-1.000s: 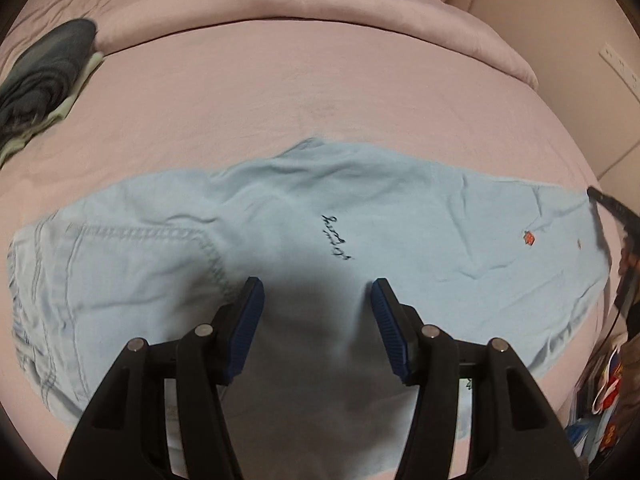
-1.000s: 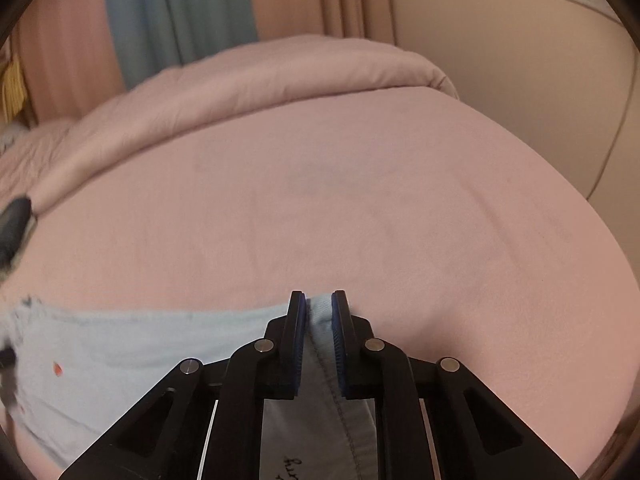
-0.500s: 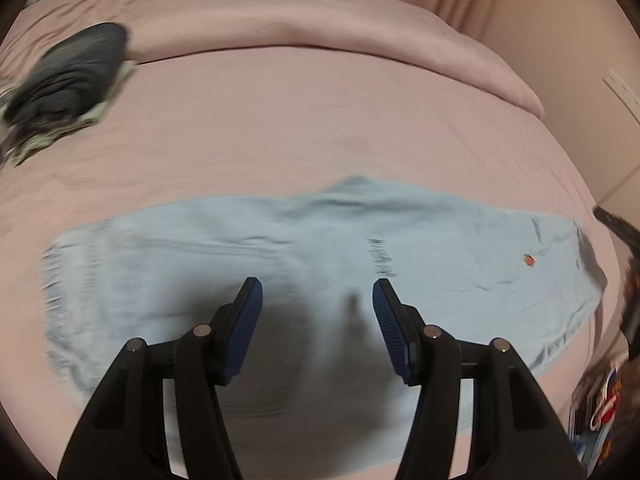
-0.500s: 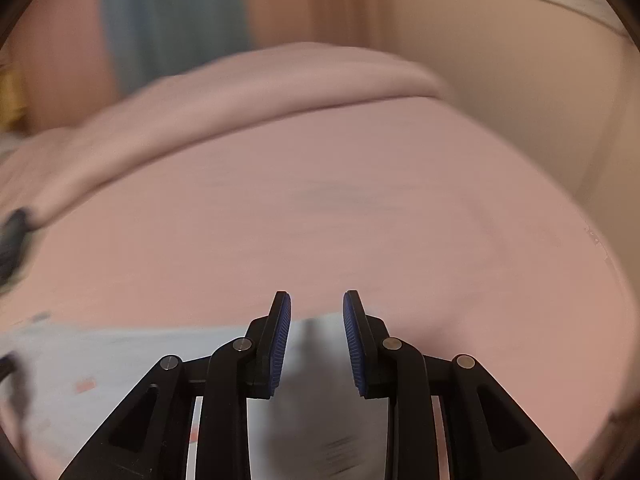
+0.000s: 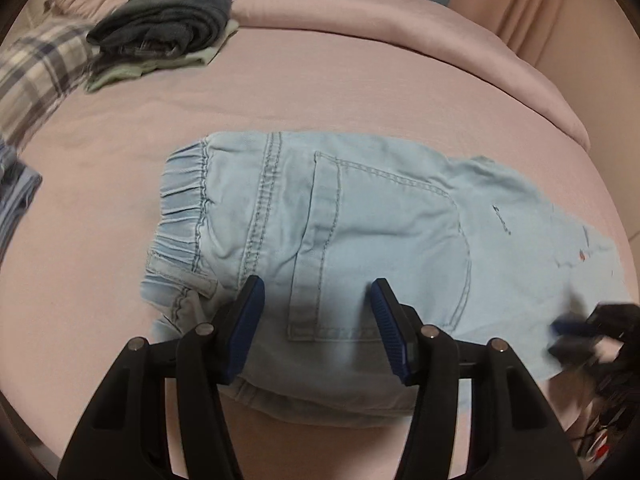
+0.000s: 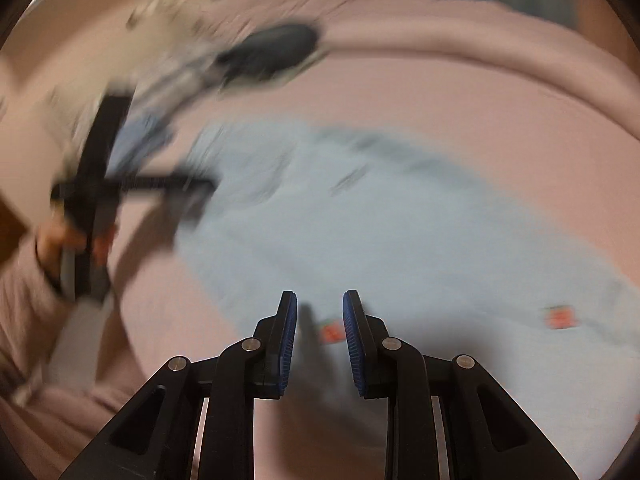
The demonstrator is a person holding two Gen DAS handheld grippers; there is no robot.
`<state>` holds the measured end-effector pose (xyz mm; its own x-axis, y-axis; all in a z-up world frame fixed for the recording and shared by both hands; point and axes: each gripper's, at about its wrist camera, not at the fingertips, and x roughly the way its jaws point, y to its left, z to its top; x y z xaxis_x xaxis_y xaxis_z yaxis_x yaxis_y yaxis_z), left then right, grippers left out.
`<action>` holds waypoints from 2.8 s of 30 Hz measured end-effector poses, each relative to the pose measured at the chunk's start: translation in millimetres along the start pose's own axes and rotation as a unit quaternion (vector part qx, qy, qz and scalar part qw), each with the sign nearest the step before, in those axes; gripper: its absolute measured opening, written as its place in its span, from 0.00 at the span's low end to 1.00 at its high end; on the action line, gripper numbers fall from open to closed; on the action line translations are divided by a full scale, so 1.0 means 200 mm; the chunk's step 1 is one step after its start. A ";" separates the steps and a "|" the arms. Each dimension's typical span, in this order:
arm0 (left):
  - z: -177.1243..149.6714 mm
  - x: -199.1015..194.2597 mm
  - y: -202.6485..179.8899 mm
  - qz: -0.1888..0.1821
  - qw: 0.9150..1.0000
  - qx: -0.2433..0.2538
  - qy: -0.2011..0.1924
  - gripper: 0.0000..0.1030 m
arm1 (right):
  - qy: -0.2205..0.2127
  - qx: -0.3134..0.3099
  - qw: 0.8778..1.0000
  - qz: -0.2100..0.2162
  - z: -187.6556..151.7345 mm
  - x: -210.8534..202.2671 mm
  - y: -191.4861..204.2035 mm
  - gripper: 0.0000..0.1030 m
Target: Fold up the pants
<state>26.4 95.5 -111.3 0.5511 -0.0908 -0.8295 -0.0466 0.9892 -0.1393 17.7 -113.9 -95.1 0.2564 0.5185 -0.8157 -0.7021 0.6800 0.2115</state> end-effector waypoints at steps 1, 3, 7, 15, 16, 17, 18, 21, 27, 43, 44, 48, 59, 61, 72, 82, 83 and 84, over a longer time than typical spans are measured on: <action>0.00 -0.02 0.00 -0.001 1.000 0.001 0.002 0.52 | 0.016 -0.015 1.000 -0.011 -0.03 0.04 0.03 0.26; -0.01 -0.10 0.03 -0.015 1.000 -0.003 -0.011 0.53 | 0.013 -0.032 0.999 -0.020 -0.06 0.03 0.09 0.26; -0.06 -0.28 0.19 -0.027 0.997 -0.055 -0.048 0.58 | 0.023 -0.003 1.000 0.015 -0.04 -0.05 0.05 0.26; -0.26 -0.31 0.50 -0.146 0.957 -0.245 -0.042 0.55 | -0.005 0.009 0.999 0.037 0.16 0.07 0.15 0.26; -0.26 -0.30 0.52 -0.158 0.952 -0.260 -0.042 0.54 | -0.004 0.007 0.999 0.039 0.18 0.09 0.16 0.26; -0.25 -0.28 0.53 -0.175 0.945 -0.274 -0.042 0.52 | -0.005 0.005 0.999 0.041 0.20 0.11 0.18 0.26; -0.24 -0.28 0.52 -0.188 0.940 -0.281 -0.042 0.47 | -0.006 0.004 0.999 0.042 0.21 0.12 0.19 0.26; -0.20 -0.26 0.48 -0.215 0.932 -0.290 -0.038 0.40 | -0.014 0.008 0.999 0.050 0.25 0.16 0.24 0.26; -0.17 -0.20 0.44 -0.204 0.935 -0.290 -0.012 0.40 | -0.014 -0.001 0.999 0.052 0.29 0.20 0.30 0.26; -0.25 -0.31 0.43 -0.166 0.945 -0.274 -0.064 0.08 | -0.005 -0.011 0.999 0.046 0.35 0.25 0.34 0.26; -0.26 -0.31 0.43 -0.164 0.946 -0.274 -0.060 0.08 | -0.002 -0.014 0.999 0.051 0.35 0.26 0.35 0.26; -0.30 -0.23 0.45 -0.149 0.949 -0.277 -0.027 0.09 | 0.035 -0.018 0.997 0.072 0.31 0.35 0.38 0.26; -0.18 -0.34 0.26 -0.107 0.975 -0.189 -0.048 0.21 | -0.014 0.006 0.998 0.062 0.28 0.22 0.31 0.26; -0.15 -0.28 0.18 -0.110 0.980 -0.164 -0.040 0.31 | 0.008 0.018 0.999 0.042 0.24 0.27 0.28 0.26; -0.20 -0.17 0.11 -0.061 0.992 -0.109 0.005 0.36 | -0.030 0.118 0.991 0.051 0.03 0.01 -0.04 0.28; 0.07 -0.13 -0.10 -0.071 0.996 -0.057 -0.022 0.36 | -0.100 0.201 0.972 0.078 0.30 -0.07 -0.45 0.44; 0.10 -0.11 -0.12 -0.073 0.996 -0.055 -0.021 0.36 | -0.102 0.204 0.970 0.085 0.34 -0.05 -0.47 0.45; 0.14 -0.08 -0.13 -0.078 0.995 -0.053 -0.017 0.36 | -0.101 0.211 0.968 0.095 0.42 0.00 -0.50 0.45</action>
<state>42.0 74.4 -79.7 0.5870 -0.2373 -0.7740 -0.0443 0.9453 -0.3233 143.0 -138.5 -71.0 0.3044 0.7169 -0.6273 -0.4266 0.6914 0.5831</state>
